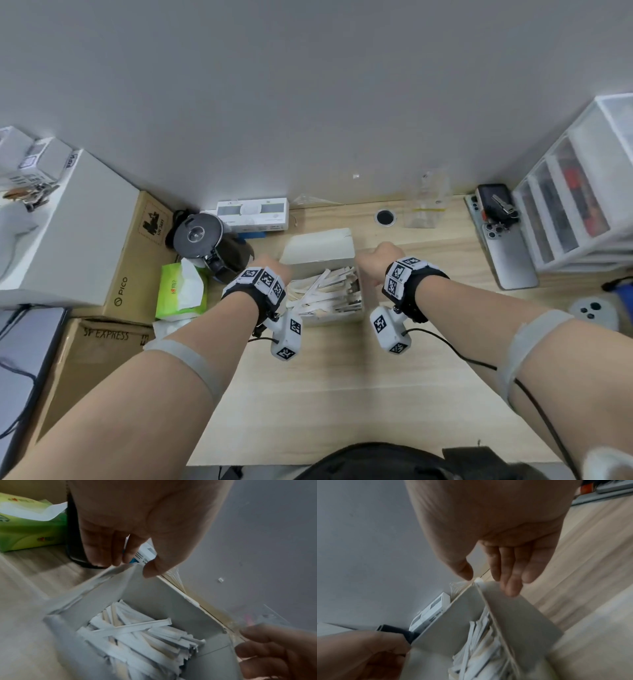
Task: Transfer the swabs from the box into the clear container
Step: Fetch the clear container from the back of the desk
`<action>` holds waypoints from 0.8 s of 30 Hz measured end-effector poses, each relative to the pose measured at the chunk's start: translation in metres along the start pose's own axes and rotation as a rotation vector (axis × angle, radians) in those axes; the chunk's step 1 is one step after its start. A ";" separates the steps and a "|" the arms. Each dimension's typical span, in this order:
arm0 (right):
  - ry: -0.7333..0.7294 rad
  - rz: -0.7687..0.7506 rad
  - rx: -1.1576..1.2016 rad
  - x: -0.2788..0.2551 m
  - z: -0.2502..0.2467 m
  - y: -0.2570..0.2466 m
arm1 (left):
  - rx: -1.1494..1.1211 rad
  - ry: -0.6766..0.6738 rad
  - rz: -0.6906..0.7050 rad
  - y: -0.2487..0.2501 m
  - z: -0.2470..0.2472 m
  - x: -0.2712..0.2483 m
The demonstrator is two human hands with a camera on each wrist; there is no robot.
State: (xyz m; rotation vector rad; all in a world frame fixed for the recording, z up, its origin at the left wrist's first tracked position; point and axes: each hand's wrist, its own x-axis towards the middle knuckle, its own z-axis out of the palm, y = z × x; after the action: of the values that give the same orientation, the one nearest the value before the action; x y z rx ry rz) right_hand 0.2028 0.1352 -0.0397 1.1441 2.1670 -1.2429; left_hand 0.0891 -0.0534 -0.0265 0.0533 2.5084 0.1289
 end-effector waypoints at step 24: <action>0.326 -0.154 -0.363 0.040 -0.118 0.019 | -0.410 -0.098 0.232 0.102 0.020 -0.011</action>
State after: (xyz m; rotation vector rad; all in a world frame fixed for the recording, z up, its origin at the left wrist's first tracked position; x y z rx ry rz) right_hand 0.2015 0.2583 -0.0142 1.0981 2.6262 -0.7061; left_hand 0.1111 0.0490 -0.0252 0.1773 2.3233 0.7139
